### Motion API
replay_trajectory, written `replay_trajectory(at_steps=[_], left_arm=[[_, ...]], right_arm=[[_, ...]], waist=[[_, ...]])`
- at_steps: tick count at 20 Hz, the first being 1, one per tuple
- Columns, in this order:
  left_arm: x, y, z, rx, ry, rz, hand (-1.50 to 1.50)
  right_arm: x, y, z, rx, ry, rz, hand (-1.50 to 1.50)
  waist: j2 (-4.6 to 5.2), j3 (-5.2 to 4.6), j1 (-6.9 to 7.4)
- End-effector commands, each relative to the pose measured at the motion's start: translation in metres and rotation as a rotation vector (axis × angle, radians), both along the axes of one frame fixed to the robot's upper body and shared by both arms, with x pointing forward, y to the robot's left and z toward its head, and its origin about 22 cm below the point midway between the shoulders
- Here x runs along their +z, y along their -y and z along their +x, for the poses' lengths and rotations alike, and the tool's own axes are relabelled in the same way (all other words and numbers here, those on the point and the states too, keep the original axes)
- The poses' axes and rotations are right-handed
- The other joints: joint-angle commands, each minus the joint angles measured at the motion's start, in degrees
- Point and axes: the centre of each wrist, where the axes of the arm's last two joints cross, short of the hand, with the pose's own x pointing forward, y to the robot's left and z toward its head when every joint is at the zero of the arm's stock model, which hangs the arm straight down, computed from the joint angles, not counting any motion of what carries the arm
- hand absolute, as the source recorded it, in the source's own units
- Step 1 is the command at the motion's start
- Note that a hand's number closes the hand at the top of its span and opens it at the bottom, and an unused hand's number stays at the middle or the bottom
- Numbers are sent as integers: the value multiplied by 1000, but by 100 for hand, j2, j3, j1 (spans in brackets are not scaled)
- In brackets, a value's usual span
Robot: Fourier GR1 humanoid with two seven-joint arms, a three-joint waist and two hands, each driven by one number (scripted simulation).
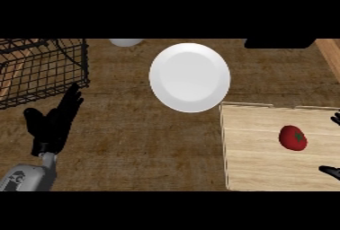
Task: Pick the tomato from the tray and place it in the plate
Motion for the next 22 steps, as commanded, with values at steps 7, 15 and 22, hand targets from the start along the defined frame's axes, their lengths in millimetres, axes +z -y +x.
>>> replay_trajectory(at_steps=[7,15,22], left_arm=[[-13,2,-2,-13,-33,-9,0],[-5,12,2,-18,-16,-7,0],[-9,12,11,-1,-5,13,0]], right_arm=[[36,32,26,155,-44,-174,-150],[27,-4,37,261,-180,-384,-150],[41,-1,51,259,-252,-541,-150]], waist=[[-49,-18,31],[-67,-24,-8],[-58,-23,-2]])
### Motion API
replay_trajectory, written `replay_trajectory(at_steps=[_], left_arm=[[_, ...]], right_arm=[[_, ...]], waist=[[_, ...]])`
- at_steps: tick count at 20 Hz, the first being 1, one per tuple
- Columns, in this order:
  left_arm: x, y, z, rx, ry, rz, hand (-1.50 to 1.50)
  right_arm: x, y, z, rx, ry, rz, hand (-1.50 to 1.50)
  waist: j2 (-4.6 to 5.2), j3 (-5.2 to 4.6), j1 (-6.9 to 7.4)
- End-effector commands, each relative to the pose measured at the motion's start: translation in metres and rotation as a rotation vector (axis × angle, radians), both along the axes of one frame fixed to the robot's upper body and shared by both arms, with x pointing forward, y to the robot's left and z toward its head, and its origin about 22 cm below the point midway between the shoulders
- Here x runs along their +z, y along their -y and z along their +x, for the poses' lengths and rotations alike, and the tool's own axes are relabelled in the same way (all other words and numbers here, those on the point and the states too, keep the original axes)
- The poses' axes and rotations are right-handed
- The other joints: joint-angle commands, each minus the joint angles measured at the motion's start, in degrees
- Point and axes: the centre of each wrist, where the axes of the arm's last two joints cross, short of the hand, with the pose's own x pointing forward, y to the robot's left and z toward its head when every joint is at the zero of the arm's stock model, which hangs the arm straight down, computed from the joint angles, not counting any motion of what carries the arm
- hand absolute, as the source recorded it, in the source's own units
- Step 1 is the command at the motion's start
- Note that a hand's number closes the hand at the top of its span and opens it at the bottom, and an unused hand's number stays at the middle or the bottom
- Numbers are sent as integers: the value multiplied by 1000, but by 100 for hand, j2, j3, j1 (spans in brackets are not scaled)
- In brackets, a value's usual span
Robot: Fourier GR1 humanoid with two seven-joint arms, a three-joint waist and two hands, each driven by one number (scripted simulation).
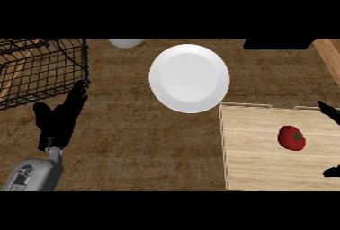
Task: Pick the tomato from the tray and place it in the plate
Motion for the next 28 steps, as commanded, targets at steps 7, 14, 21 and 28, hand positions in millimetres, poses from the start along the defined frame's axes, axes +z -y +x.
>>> replay_trajectory(at_steps=[7,14,21,28], left_arm=[[3,-22,13,-6,-5,-20,0],[7,-7,-2,5,-5,0,0],[1,-5,4,0,4,1,0],[2,-7,-7,-2,7,-14,0]], right_arm=[[1,-28,25,98,-113,-110,-150],[-10,-55,43,88,-117,-158,-150],[-24,-61,54,87,-124,-198,-150],[-19,-62,42,214,-158,-257,150]], waist=[[3,-4,-17],[-3,-2,-2],[8,1,22],[-4,-1,4]])
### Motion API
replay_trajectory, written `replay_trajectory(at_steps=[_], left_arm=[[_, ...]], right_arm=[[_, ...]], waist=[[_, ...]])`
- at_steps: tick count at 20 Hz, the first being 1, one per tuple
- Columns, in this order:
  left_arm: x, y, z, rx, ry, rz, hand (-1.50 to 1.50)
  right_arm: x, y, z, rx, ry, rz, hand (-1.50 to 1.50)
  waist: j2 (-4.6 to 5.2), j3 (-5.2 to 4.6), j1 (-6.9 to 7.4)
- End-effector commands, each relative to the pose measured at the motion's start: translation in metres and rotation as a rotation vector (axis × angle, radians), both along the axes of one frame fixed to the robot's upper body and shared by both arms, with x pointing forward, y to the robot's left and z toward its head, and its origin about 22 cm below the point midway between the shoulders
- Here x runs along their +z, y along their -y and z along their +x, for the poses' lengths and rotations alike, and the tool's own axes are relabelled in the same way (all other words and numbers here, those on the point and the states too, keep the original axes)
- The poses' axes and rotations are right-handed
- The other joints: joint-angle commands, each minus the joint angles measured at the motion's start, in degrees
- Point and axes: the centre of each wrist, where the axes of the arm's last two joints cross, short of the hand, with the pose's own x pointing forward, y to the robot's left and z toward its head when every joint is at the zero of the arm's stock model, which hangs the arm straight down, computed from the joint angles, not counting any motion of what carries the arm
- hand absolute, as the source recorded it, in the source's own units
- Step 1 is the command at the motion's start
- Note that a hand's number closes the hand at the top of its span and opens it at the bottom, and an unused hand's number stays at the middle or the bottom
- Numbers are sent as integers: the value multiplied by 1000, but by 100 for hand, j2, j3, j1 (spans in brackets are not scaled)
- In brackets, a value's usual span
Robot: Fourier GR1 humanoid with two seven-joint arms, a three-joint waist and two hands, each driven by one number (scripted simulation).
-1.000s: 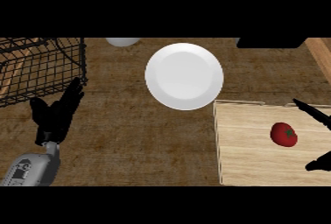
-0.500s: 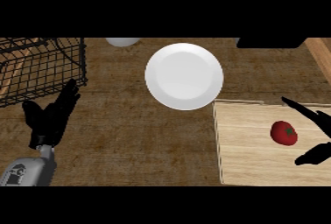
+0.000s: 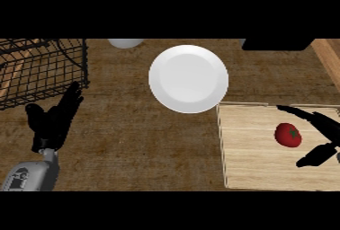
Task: Pick the tomato from the tray and place it in the plate
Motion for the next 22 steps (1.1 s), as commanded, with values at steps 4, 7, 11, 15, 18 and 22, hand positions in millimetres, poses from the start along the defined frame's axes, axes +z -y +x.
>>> replay_trajectory(at_steps=[4,7,11,15,18,22], left_arm=[[2,-4,10,-9,12,0,0],[-2,0,-2,-1,-2,-4,0],[-9,6,4,7,-3,8,0],[-1,14,3,-27,-15,1,0],[5,25,8,-94,6,-3,0],[7,24,13,-97,6,14,0]], right_arm=[[-18,-14,-6,138,22,16,150],[-10,-23,3,117,8,24,150],[-21,-30,-3,78,39,64,150],[-12,-188,42,94,97,14,150],[8,-241,59,132,121,-50,150],[48,-314,70,-20,272,-127,150]], waist=[[38,48,2],[32,47,10],[35,47,-15],[-4,14,155],[67,-19,670],[27,-3,639]])
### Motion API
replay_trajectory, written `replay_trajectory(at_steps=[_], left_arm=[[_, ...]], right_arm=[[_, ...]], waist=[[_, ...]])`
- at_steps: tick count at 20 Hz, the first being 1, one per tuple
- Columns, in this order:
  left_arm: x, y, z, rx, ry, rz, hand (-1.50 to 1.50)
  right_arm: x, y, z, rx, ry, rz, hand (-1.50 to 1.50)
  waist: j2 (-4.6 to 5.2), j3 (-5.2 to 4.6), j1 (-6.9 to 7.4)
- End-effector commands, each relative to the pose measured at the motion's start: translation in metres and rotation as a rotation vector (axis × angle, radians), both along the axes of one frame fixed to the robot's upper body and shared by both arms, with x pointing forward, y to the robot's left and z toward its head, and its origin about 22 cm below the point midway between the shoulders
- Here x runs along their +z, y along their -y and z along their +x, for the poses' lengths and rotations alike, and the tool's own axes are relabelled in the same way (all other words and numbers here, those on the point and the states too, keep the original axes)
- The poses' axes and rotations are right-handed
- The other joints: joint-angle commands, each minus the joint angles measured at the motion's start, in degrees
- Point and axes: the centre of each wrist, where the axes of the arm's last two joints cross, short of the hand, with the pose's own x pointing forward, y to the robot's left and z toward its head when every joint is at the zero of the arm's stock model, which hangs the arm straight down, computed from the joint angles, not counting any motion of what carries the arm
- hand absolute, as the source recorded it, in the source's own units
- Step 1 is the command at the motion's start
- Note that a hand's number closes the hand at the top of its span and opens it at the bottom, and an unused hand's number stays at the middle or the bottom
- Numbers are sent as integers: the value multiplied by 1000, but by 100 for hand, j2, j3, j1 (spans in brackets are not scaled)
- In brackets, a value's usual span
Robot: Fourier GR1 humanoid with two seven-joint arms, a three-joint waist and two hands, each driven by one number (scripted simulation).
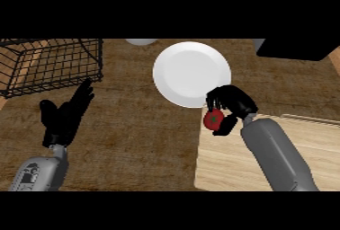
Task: Pick the tomato from the tray and place it in the plate
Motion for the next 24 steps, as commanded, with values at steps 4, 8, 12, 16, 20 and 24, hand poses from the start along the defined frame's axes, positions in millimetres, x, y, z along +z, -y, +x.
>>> replay_trajectory(at_steps=[4,8,12,16,20,24], left_arm=[[4,8,9,-19,-4,10,0],[2,14,7,-40,-4,-10,0],[12,20,16,-58,18,5,0],[5,18,11,-36,16,-14,0],[1,8,12,-20,-5,-6,0],[10,4,13,21,14,-9,0]], right_arm=[[73,-109,11,-267,362,0,150],[107,-135,13,-468,553,13,150],[111,-154,15,-661,615,-5,150],[107,-171,13,-820,584,39,150],[104,-177,20,-909,575,63,150],[90,-168,32,-954,569,45,150]], waist=[[8,92,136],[-9,93,198],[97,103,278],[102,113,179],[127,116,46],[102,124,-118]])
